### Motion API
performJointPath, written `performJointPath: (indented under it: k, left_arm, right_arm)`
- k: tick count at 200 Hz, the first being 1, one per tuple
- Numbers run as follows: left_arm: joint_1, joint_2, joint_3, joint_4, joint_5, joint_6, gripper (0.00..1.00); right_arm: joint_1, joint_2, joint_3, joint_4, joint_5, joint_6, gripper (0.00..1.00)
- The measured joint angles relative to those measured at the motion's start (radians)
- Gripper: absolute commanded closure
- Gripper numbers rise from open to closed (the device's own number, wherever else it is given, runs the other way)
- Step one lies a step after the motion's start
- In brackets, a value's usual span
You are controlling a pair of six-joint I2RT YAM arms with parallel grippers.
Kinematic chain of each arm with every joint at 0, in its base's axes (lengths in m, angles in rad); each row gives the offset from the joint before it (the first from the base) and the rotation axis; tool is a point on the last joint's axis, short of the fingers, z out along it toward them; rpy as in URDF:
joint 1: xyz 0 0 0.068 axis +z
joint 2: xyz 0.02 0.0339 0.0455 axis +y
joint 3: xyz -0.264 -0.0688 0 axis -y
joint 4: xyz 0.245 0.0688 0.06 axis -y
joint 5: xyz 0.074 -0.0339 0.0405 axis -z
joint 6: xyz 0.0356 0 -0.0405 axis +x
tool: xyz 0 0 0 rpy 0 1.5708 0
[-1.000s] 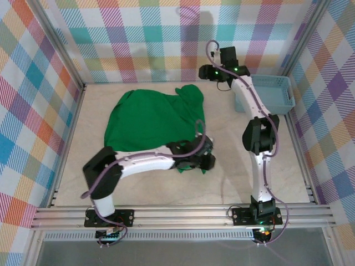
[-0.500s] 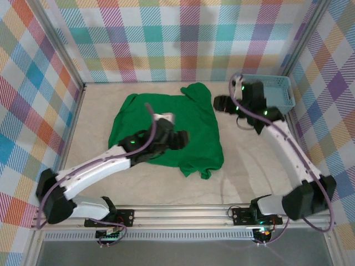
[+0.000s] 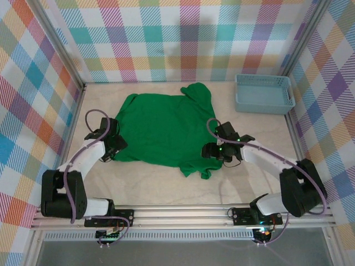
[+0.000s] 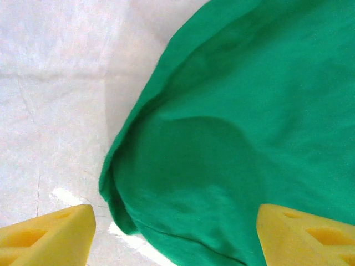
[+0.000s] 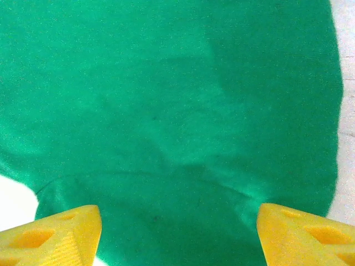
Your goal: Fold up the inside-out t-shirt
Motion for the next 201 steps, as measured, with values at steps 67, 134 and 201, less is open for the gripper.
performJointPath:
  k: [67, 134, 201]
  left_arm:
    - [0.026, 0.019, -0.071, 0.087, 0.105, -0.010, 0.25]
    - [0.026, -0.211, -0.184, 0.092, 0.100, -0.026, 0.35]
    - [0.009, -0.106, -0.216, 0.120, 0.198, -0.013, 0.55]
  right_arm:
    - [-0.236, 0.211, 0.073, 0.078, -0.036, 0.044, 0.36]
    - [-0.285, 0.064, 0.086, -0.001, 0.069, -0.016, 0.36]
    - [-0.189, -0.219, -0.140, -0.094, 0.047, 0.000, 0.45]
